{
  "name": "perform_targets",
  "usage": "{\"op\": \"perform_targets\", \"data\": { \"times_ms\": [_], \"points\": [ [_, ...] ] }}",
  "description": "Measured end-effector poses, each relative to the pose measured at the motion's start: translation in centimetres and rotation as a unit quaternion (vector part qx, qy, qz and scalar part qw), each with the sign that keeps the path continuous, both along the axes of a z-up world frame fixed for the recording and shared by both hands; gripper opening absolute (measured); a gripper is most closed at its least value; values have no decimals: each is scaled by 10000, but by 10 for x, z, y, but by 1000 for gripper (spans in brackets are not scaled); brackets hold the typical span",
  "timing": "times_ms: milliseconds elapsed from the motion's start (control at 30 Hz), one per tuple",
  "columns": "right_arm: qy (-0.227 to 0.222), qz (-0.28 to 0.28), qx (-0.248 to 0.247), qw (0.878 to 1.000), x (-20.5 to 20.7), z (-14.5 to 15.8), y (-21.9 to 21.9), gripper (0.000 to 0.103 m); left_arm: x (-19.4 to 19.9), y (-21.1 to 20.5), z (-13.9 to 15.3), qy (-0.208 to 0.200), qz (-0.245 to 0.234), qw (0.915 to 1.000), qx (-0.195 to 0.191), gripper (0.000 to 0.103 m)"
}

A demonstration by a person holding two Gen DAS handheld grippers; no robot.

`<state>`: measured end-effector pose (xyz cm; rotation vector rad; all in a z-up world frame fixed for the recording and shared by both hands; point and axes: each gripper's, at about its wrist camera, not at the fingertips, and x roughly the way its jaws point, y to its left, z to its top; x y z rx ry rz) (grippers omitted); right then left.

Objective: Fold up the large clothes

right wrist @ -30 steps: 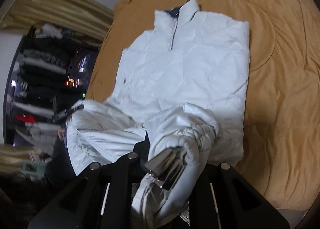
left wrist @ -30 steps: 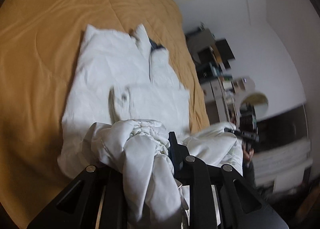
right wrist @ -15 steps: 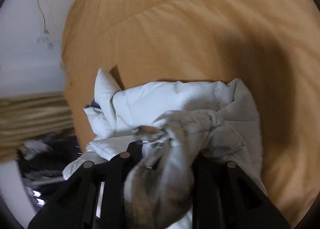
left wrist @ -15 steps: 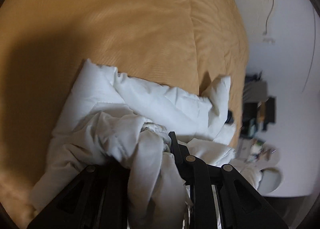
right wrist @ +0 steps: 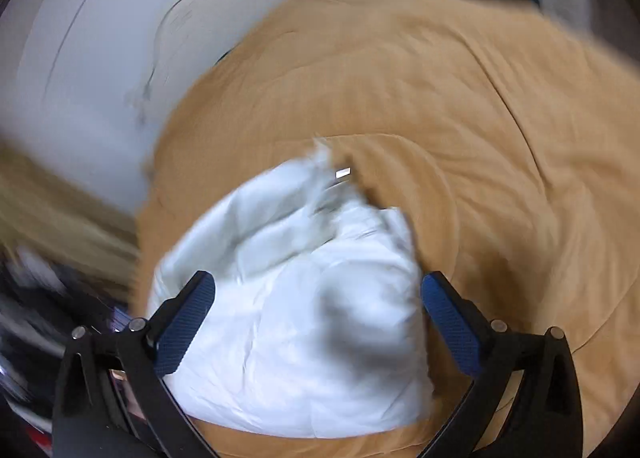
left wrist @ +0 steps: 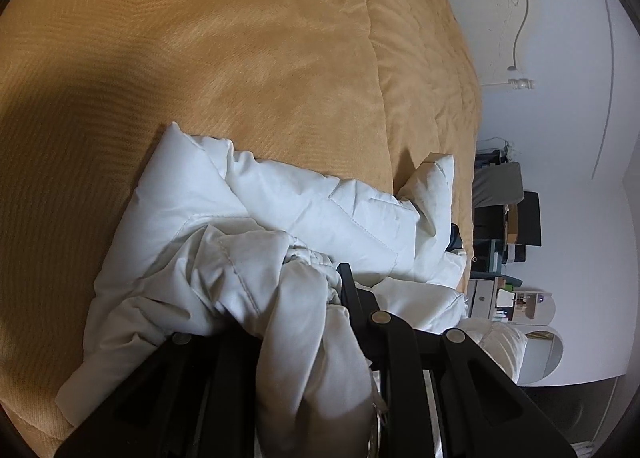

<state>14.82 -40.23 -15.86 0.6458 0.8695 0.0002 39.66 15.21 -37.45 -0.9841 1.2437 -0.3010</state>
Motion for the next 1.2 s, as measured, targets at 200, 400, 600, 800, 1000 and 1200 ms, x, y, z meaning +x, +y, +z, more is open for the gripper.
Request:
{"op": "perform_targets", "data": {
  "times_ms": [200,400,600,800,1000,1200],
  "points": [
    [-419,1583,-2203,9616,17,-16,173,103,-6,2,2,-166,17,9999,-12,20],
    [316,1879,-2591,9469,47,-107,199,103,-13,10,13,-168,81,9997,-173,20],
    [374,1951,-2703,9420,52,-120,197,103,-17,30,69,-487,-132,9984,-248,22],
    [440,2021,-2614,9428,63,-125,193,103,-23,56,115,-384,-323,9946,-913,25],
    [483,2043,-2634,9416,62,-125,179,103,-66,100,168,-1114,406,9927,219,53],
    [515,2043,-2629,9415,72,-128,187,103,-123,62,199,-1833,579,9734,1244,92]
  ]
}}
